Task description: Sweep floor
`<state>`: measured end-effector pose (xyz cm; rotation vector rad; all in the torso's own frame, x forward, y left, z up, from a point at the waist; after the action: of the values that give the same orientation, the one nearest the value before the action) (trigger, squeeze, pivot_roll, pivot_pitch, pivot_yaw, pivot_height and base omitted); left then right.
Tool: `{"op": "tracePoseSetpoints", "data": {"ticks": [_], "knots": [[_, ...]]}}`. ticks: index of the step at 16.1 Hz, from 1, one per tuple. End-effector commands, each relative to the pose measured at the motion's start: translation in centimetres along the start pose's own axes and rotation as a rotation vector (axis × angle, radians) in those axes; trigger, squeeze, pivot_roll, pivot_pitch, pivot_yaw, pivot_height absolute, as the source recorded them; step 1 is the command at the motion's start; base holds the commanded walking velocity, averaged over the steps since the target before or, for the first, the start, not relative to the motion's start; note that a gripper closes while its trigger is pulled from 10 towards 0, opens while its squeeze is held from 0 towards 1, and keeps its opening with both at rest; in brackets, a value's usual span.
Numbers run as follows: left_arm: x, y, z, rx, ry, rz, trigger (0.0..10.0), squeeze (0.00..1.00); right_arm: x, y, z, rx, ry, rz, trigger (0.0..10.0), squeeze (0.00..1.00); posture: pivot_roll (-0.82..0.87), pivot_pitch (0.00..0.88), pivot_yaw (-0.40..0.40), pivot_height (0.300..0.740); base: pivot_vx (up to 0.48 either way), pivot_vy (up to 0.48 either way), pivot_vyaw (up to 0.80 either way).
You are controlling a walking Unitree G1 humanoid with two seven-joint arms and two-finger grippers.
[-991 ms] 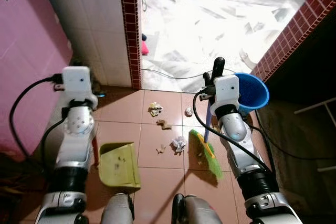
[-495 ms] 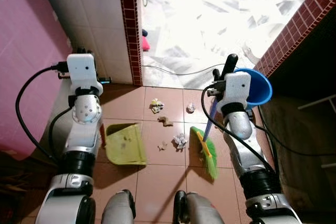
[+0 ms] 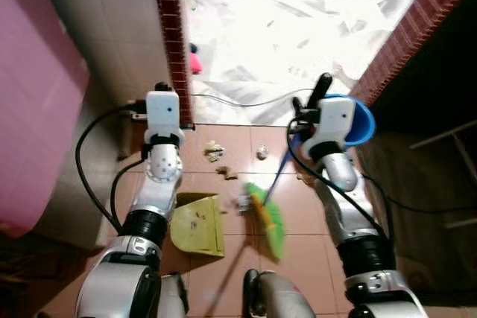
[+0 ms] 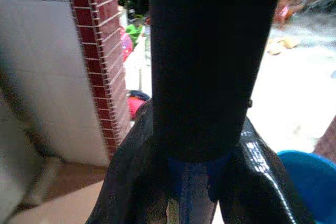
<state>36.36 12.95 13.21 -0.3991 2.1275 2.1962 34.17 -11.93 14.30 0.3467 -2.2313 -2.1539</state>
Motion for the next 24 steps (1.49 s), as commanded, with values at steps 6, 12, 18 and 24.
{"op": "tracePoseSetpoints", "data": {"ticks": [6,12,18,24], "knots": [[0.2,-0.7,-0.5,0.007,0.023,-0.007,10.0,0.00,0.0,0.5,1.8,-0.225,0.171,0.028,10.0,0.00,-0.12,0.137,-0.068,0.740,0.000,0.000,0.00],[-0.5,-0.3,-0.2,0.075,0.005,0.002,10.0,0.00,-0.6,2.1,0.1,0.159,0.094,-0.096,10.0,0.00,-0.10,0.129,-0.052,0.740,0.000,0.000,0.00],[-1.5,1.2,0.9,0.125,-0.030,-0.038,10.0,0.00,-1.0,2.1,-0.9,0.210,0.022,-0.104,10.0,0.00,-0.08,0.118,-0.044,0.740,0.000,0.000,0.00],[-2.6,3.4,2.3,0.273,0.018,-0.080,10.0,0.00,-0.7,0.9,-0.9,0.239,0.004,-0.080,10.0,0.00,-0.06,0.114,-0.045,0.740,0.000,0.000,0.00]]}}
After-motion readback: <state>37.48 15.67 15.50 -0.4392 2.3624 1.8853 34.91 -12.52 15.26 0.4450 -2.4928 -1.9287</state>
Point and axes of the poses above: a point about 5 cm out from each wrist's last joint towards the gripper, its own x axis pointing back from the gripper into the wrist, its own y axis along the axis of the wrist's last joint, z = x × y, the point moved 1 cm from there along -x, pointing out of the wrist towards the gripper, and after that the axes turned 6 degrees about x, right-handed, at the moved point
